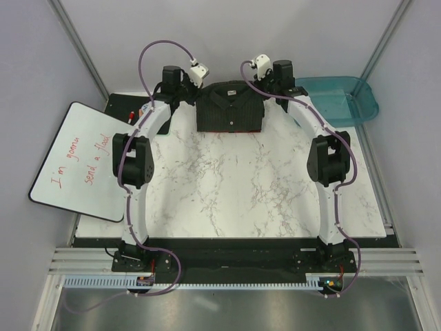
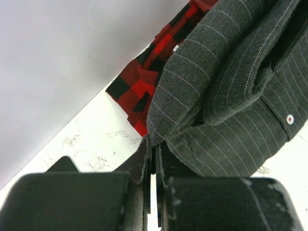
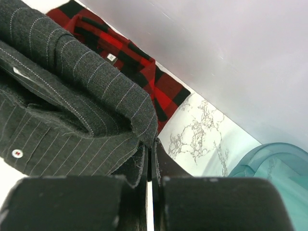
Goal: Fold and stack the long sleeve shirts
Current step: Neatly place the folded shirt to the corner
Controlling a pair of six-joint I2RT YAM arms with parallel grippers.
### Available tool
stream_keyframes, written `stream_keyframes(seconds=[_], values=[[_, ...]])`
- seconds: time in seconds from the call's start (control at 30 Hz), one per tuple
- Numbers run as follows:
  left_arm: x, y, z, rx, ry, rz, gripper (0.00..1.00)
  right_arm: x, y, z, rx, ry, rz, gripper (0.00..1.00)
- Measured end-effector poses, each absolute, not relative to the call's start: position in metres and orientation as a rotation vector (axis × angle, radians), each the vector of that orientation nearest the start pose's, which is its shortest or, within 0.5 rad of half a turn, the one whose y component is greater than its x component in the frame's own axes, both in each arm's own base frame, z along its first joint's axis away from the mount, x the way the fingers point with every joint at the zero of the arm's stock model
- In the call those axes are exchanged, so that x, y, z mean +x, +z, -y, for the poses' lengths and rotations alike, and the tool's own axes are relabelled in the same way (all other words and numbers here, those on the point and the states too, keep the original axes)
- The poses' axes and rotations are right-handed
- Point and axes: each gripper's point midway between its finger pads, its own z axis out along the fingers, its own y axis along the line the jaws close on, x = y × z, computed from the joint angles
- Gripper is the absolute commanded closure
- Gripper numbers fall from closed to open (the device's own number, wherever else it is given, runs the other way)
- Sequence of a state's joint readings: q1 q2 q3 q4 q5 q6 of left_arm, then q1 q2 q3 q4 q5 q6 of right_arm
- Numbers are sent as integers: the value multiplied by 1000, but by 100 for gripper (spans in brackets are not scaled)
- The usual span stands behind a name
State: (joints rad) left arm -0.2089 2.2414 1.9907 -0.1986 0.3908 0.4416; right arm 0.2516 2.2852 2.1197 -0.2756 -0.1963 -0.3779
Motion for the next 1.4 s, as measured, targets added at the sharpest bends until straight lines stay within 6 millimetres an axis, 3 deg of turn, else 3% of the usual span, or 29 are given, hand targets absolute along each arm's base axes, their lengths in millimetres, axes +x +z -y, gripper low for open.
stream_keyframes(seconds=[0.27,0.33,0.37,0.43,0.47,0.53,0.57,0.63,0.67,0.73,0.8,0.93,1.07,1.17,1.27,1.33,1.4], values=[[634,170,182,841,-216,-1773,98,644,178,-180,-711,80,-1848,98],[640,167,183,837,-211,-1770,98,649,173,-180,-701,73,-1847,90],[643,165,182,834,-206,-1768,95,651,171,-180,-695,70,-1846,78],[647,160,182,828,-195,-1769,82,654,165,-180,-691,64,-1846,63],[650,156,181,824,-187,-1773,64,655,163,-180,-684,61,-1850,46],[653,147,177,812,-171,-1788,47,658,158,-177,-669,42,-1858,32],[655,144,175,802,-162,-1795,38,659,157,-175,-659,28,-1860,18],[660,140,169,778,-137,-1807,32,662,158,-171,-629,6,-1861,14],[663,140,167,769,-125,-1807,24,663,159,-169,-619,-5,-1860,9],[672,151,159,739,-81,-1795,13,667,169,-164,-587,-35,-1845,8],[680,172,152,713,-40,-1762,9,671,184,-161,-560,-58,-1817,6],[686,235,143,657,13,-1667,1,664,223,-155,-530,-82,-1776,2],[656,293,135,617,6,-1662,1,634,291,-146,-505,-88,-1706,2],[616,336,131,601,-27,-1680,1,597,354,-134,-484,-89,-1638,2],[567,364,127,599,-75,-1728,1,553,406,-121,-465,-87,-1574,2],[537,370,126,602,-116,-1768,1,525,421,-113,-461,-84,-1563,2],[505,356,126,603,-176,-1840,1,496,415,-108,-478,-63,-1590,2]])
